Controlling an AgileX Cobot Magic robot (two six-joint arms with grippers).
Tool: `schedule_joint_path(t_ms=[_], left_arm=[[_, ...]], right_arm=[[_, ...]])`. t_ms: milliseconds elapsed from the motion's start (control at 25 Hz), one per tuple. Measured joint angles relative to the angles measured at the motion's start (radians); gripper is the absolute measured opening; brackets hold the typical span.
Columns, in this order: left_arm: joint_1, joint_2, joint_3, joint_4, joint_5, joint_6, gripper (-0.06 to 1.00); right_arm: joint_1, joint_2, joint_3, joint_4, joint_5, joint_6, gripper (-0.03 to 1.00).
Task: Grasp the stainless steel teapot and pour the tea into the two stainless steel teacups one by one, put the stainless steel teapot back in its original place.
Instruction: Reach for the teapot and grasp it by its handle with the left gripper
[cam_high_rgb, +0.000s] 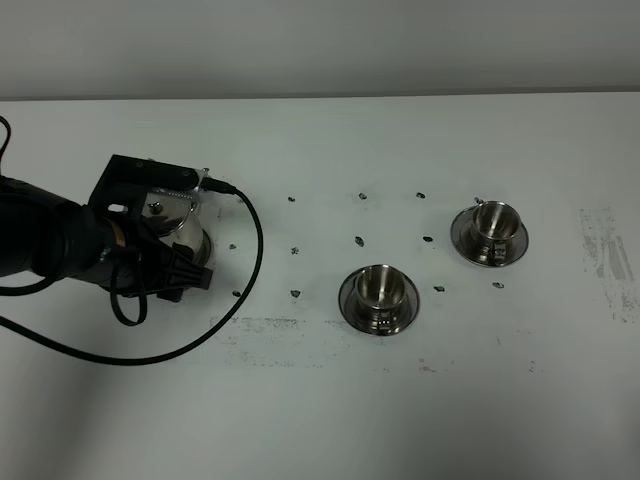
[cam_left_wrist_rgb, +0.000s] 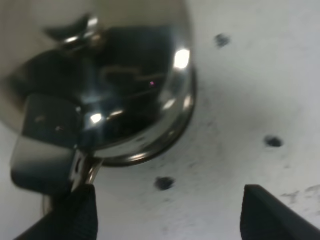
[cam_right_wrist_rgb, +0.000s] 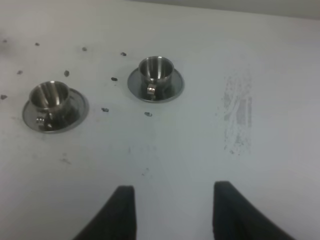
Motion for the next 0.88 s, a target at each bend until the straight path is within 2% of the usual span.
schedule_joint_path(t_ms=[200, 400, 560, 680, 880], left_arm=[[0.015, -0.007, 0.000, 0.045, 0.034, 0.002, 0.59], [0.010, -0.046, 0.000, 0.051, 0.088, 0.019, 0.59], [-0.025, -0.150, 0.001, 0.046, 0.211, 0.026, 0.59], [-0.031, -0.239, -0.012, 0.029, 0.352, 0.042, 0.59], [-0.005, -0.289, -0.099, 0.025, 0.543, 0.141, 0.58]], right_arm=[[0.000, 0.000, 0.000, 0.000, 0.000, 0.000, 0.38], [0.000, 0.000, 0.000, 0.000, 0.000, 0.000, 0.38], [0.000, 0.000, 0.000, 0.000, 0.000, 0.000, 0.38], [0.000, 0.000, 0.000, 0.000, 0.000, 0.000, 0.38], [0.000, 0.000, 0.000, 0.000, 0.000, 0.000, 0.38]])
